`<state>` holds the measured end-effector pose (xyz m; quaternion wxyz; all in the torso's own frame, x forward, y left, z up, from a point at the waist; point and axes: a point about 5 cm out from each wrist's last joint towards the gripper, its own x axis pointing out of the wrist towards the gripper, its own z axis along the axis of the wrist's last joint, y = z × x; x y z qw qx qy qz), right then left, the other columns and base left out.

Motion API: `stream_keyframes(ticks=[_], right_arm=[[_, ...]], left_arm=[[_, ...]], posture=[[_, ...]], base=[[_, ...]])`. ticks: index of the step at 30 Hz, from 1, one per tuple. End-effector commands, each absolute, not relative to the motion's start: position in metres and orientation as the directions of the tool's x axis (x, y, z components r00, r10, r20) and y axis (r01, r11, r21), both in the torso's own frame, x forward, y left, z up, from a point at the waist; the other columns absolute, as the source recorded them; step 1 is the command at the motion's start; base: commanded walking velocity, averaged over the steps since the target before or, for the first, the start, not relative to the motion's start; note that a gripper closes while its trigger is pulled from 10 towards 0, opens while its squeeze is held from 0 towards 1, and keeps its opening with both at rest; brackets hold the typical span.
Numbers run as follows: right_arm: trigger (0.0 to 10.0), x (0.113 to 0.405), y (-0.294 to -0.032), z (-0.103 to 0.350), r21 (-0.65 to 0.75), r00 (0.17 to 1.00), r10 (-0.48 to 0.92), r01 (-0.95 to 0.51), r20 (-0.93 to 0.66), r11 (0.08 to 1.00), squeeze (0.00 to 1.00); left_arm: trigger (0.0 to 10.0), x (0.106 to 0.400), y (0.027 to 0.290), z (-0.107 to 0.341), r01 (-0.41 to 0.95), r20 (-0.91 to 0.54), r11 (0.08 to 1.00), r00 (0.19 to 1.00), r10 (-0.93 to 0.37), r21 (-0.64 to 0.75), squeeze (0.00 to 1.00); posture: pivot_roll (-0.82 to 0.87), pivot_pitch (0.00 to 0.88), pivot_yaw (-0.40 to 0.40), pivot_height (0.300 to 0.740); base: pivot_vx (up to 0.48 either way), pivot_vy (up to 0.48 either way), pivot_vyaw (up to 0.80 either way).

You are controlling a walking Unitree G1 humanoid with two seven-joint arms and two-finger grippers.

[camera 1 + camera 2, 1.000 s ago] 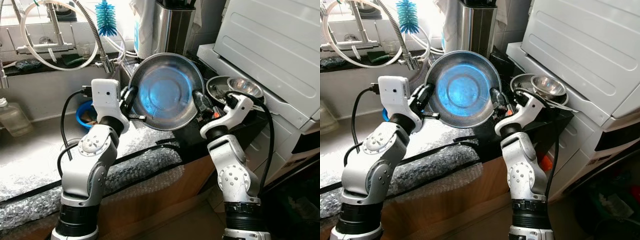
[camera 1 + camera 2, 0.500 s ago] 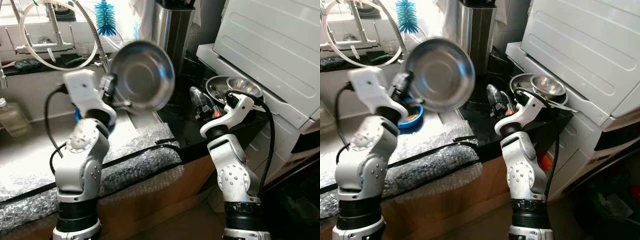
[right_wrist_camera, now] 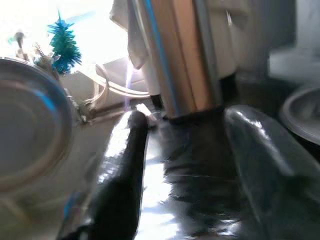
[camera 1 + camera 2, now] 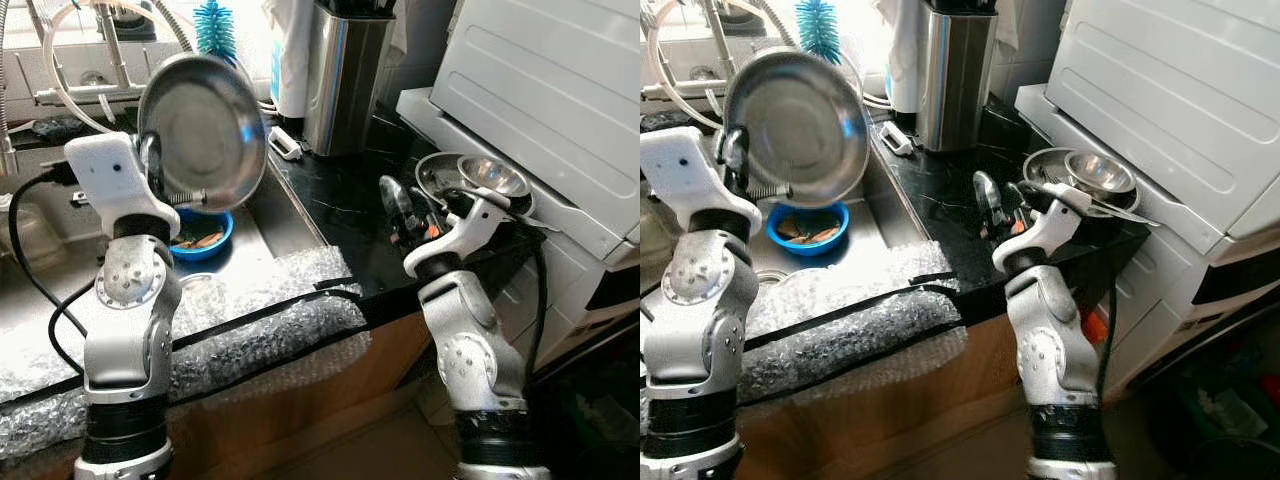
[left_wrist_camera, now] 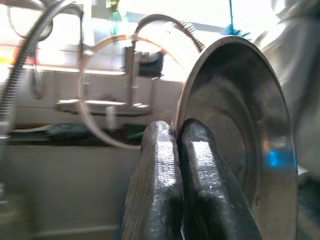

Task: Kitchen organization

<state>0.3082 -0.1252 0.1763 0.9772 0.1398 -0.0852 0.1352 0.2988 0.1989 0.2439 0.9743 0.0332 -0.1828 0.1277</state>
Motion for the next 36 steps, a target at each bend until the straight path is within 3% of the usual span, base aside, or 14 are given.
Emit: stream_keyframes(ticks=[1, 9, 18, 30, 36], right_arm=[[10.0, 0.304, -0.128, 0.18, 0.218, 0.946, 0.228, -0.279, 0.231, 0.935, 0.0], [10.0, 0.286, -0.145, 0.16, 0.143, 0.967, 0.166, -0.195, 0.192, 0.97, 0.0], [10.0, 0.279, -0.138, 0.15, 0.133, 0.97, 0.19, -0.211, 0.154, 0.968, 0.0], [10.0, 0.279, -0.132, 0.148, 0.134, 0.967, 0.213, -0.232, 0.138, 0.963, 0.0], [10.0, 0.28, -0.128, 0.149, 0.135, 0.964, 0.228, -0.246, 0.137, 0.96, 0.0]], left_arm=[[10.0, 0.299, 0.202, 0.244, -0.282, 0.382, 0.957, 0.894, 0.235, 0.073, 0.0], [10.0, 0.303, 0.223, 0.212, -0.287, 0.258, 0.935, 0.938, 0.231, 0.207, 0.0], [10.0, 0.307, 0.232, 0.18, -0.255, 0.088, 0.924, 0.967, 0.24, 0.285, 0.0], [10.0, 0.309, 0.224, 0.156, -0.17, -0.071, 0.941, 0.977, 0.199, 0.293, 0.0], [10.0, 0.307, 0.214, 0.141, -0.055, -0.192, 0.952, 0.974, 0.117, 0.301, 0.0]], posture=[[0.0, 0.0, -0.122, 0.74], [-0.02, 0.0, -0.107, 0.74], [-0.01, 0.0, -0.101, 0.74], [-0.01, 0.0, -0.097, 0.74], [-0.01, 0.0, -0.097, 0.74]], base=[[0.0, 0.0, 0.0], [0.0, 0.0, 0.0], [0.0, 0.0, 0.0], [0.0, 0.0, 0.0], [0.0, 0.0, 0.0]])
